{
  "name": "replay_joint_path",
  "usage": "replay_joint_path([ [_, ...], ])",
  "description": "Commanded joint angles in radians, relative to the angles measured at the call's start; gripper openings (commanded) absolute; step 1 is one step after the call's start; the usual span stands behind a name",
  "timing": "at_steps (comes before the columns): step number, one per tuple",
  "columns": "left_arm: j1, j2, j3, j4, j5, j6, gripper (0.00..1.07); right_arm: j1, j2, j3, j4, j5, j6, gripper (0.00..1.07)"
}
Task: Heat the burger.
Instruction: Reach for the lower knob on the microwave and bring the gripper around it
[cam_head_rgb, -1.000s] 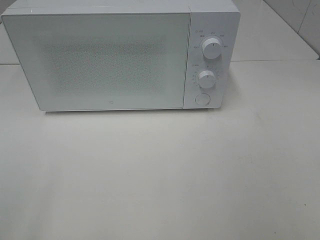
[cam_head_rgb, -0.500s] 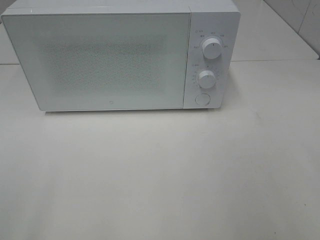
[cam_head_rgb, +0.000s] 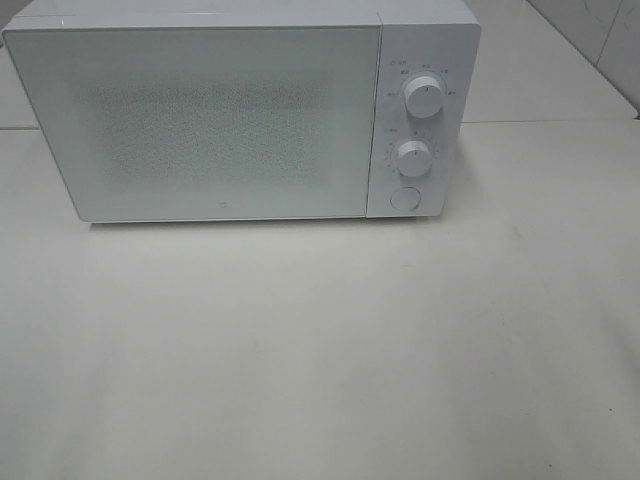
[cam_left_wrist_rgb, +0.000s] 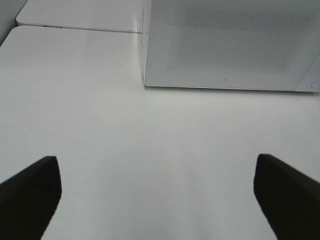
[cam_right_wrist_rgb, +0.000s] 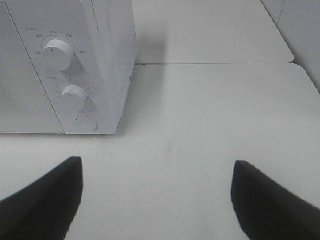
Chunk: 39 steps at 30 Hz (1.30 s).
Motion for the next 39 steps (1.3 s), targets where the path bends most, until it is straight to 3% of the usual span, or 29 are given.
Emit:
replay_joint_path([
  [1,0.002,-0.022,0.005,-0.010,-0.014,-0.001,1.00,-0.005,0.048,0.007,0.001,-0.084,0.003,0.76],
  [29,0.002,-0.022,0.005,-0.010,-0.014,-0.001,1.00,-0.005,0.642,0.007,-0.024,-0.771,0.048,0.76],
  [37,0.002,-0.022,0.005,-0.010,-0.014,-0.001,1.00,0.000,0.867,0.013,0.067,-0.959,-0.062,0.76],
  [39,0.002,-0.022,0.005,-0.010,-0.014,-0.001,1.00,0.055,0.935,0.041,0.173,-1.089,-0.144,0.76],
])
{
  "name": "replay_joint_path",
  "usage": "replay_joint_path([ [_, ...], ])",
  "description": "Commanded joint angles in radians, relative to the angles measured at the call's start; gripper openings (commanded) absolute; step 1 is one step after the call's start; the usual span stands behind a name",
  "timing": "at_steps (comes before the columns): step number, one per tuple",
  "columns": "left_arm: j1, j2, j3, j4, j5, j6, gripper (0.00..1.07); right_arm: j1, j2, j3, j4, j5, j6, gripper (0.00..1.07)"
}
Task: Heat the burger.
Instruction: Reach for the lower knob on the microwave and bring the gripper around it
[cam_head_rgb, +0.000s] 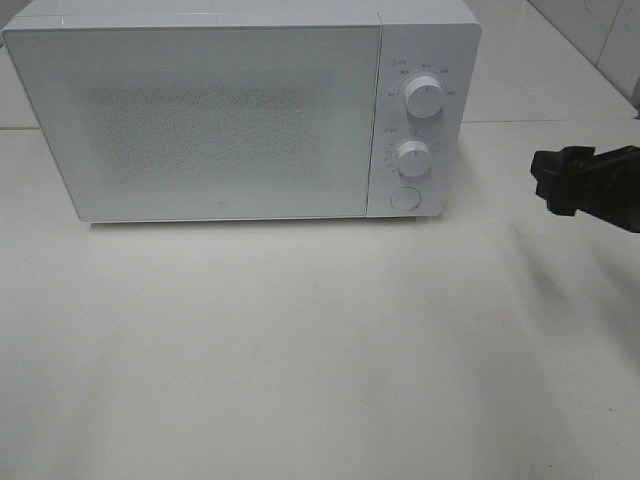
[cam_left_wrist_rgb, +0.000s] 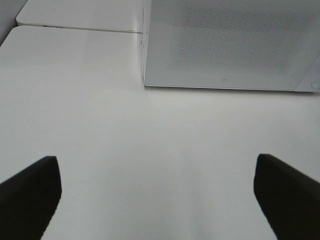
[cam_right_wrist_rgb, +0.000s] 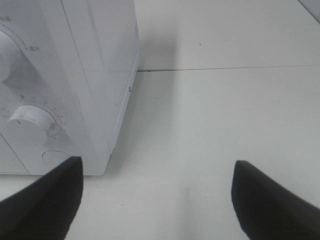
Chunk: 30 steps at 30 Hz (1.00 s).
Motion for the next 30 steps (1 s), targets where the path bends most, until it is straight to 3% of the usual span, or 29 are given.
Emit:
replay_joint_path([
  [1,0.002,-0.022,0.005,-0.010,-0.014,-0.001,1.00,0.038,0.048,0.020,0.084,-0.129,-0.082,0.76],
  [5,0.002,-0.022,0.005,-0.010,-0.014,-0.001,1.00,0.171,0.146,0.046,0.309,-0.324,-0.241,0.76],
  [12,0.002,-0.022,0.005,-0.010,-0.014,-0.001,1.00,0.323,0.205,0.046,0.516,-0.446,-0.274,0.76],
  [14,0.002,-0.022,0.005,-0.010,-0.014,-0.001,1.00,0.403,0.209,0.042,0.606,-0.490,-0.286,0.76],
  [20,0.002,-0.022,0.005,-0.010,-0.014,-0.001,1.00,0.539,0.209,0.042,0.700,-0.559,-0.296,0.76],
  [30,0.002,-0.022,0.005,-0.010,-0.014,-0.001,1.00,0.596,0.209,-0.008,0.772,-0.555,-0.358,0.76],
])
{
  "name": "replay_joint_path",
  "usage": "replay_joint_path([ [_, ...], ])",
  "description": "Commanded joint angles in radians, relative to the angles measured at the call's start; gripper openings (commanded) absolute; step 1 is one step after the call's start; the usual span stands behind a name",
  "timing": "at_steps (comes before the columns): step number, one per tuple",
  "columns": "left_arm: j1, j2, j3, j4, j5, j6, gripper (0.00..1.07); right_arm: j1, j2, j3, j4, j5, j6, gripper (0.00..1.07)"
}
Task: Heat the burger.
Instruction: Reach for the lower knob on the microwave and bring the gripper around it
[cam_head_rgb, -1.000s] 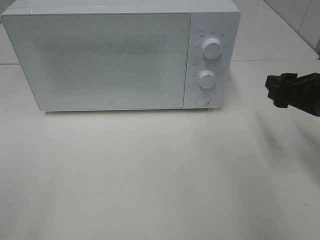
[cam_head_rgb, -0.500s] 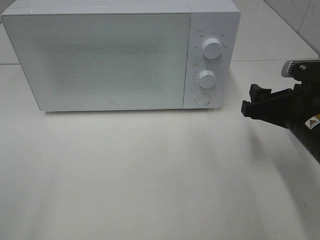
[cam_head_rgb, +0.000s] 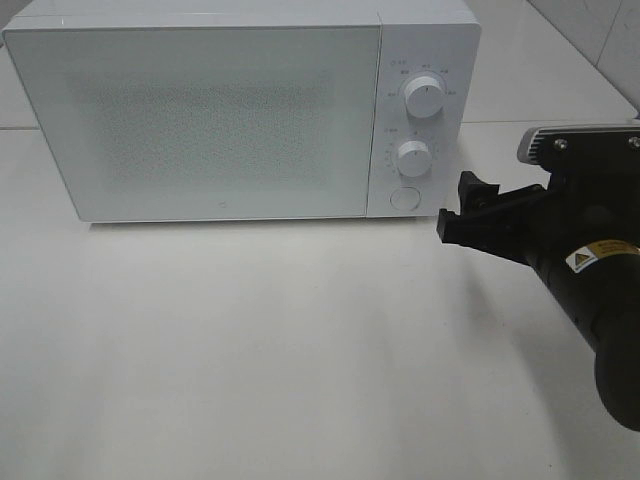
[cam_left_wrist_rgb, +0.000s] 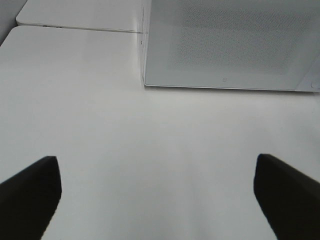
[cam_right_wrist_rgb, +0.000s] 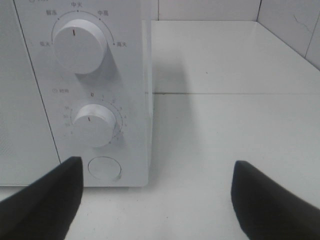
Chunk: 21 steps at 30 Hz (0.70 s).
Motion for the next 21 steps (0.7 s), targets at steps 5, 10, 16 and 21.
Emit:
replay_joint_path([
  [5,0.002,-0.022,0.005,-0.010,-0.014,-0.001,1.00,0.005,-0.002,-0.083,0.022,-0.077,-0.100,0.76],
  [10,0.002,-0.022,0.005,-0.010,-0.014,-0.001,1.00,0.005,0.053,-0.121,0.009,-0.095,-0.100,0.76],
  [16,0.002,-0.022,0.005,-0.010,-0.013,-0.001,1.00,0.005,0.144,-0.172,-0.008,-0.093,-0.092,0.76],
  [21,0.002,-0.022,0.005,-0.010,-0.013,-0.001,1.00,0.005,0.188,-0.223,-0.008,-0.094,-0.090,0.76],
])
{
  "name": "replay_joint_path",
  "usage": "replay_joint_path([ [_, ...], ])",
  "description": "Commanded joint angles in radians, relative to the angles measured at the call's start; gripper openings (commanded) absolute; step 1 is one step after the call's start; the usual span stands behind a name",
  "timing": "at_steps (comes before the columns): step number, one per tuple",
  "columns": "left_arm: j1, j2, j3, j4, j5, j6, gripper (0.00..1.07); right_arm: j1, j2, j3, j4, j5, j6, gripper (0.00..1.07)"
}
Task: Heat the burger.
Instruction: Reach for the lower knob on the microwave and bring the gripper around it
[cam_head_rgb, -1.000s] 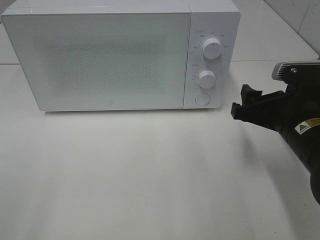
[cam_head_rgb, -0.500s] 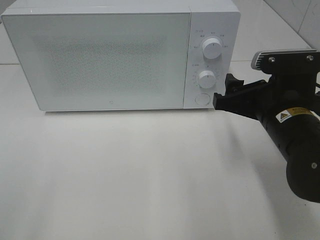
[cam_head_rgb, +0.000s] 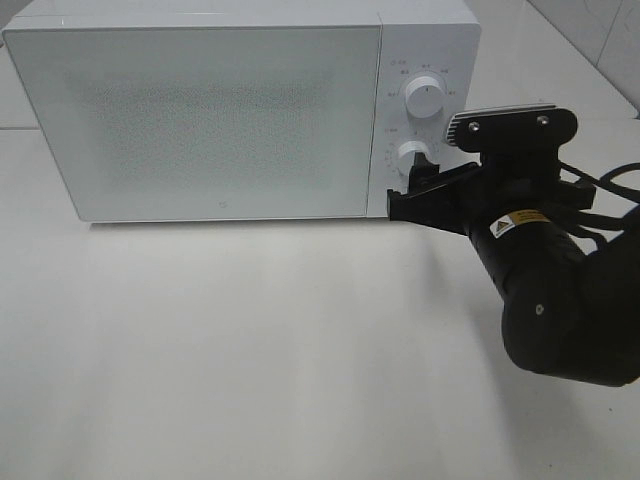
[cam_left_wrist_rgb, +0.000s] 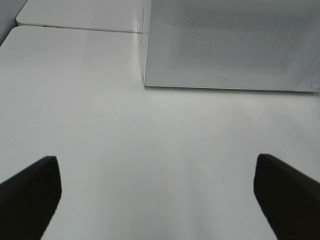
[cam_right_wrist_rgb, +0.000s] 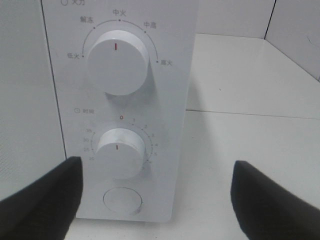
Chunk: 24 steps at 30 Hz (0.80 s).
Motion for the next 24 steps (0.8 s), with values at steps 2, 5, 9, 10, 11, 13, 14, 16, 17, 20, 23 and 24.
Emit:
replay_joint_path([
  [2,0.002,-0.022,0.005,-0.010,-0.013,-0.001,1.00,0.004,0.034,-0.047,-0.014,-0.079,0.000,0.76],
  [5,0.002,-0.022,0.005,-0.010,-0.013,-0.001,1.00,0.003,0.065,-0.080,-0.014,-0.079,0.000,0.76],
  [9,0.002,-0.022,0.005,-0.010,-0.013,-0.001,1.00,0.003,0.108,-0.135,-0.014,-0.077,0.000,0.76],
  [10,0.002,-0.022,0.005,-0.010,-0.013,-0.001,1.00,0.003,0.108,-0.135,-0.014,-0.077,0.000,0.76],
  [11,0.002,-0.022,0.005,-0.010,-0.013,-0.001,1.00,0.001,0.123,-0.155,-0.014,-0.072,0.000,0.76],
  [13,0.002,-0.022,0.005,-0.010,-0.013,-0.001,1.00,-0.001,0.133,-0.166,-0.014,-0.069,0.000,0.76],
  [14,0.002,-0.022,0.005,-0.010,-0.013,-0.001,1.00,-0.010,0.151,-0.186,-0.014,-0.067,0.000,0.76],
  [16,0.002,-0.022,0.005,-0.010,-0.013,-0.001,1.00,-0.023,0.167,-0.203,-0.027,-0.059,0.002,0.76],
  [17,0.002,-0.022,0.005,-0.010,-0.013,-0.001,1.00,-0.026,0.176,-0.209,-0.034,-0.055,0.003,0.76],
  [20,0.002,-0.022,0.005,-0.009,-0.013,-0.001,1.00,-0.044,0.195,-0.235,-0.045,-0.032,0.004,0.76],
  [23,0.002,-0.022,0.005,-0.009,-0.013,-0.001,1.00,-0.048,0.209,-0.252,-0.058,-0.017,0.005,0.76],
  [24,0.002,-0.022,0.005,-0.009,-0.013,-0.001,1.00,-0.056,0.223,-0.272,-0.066,-0.006,0.005,0.76],
])
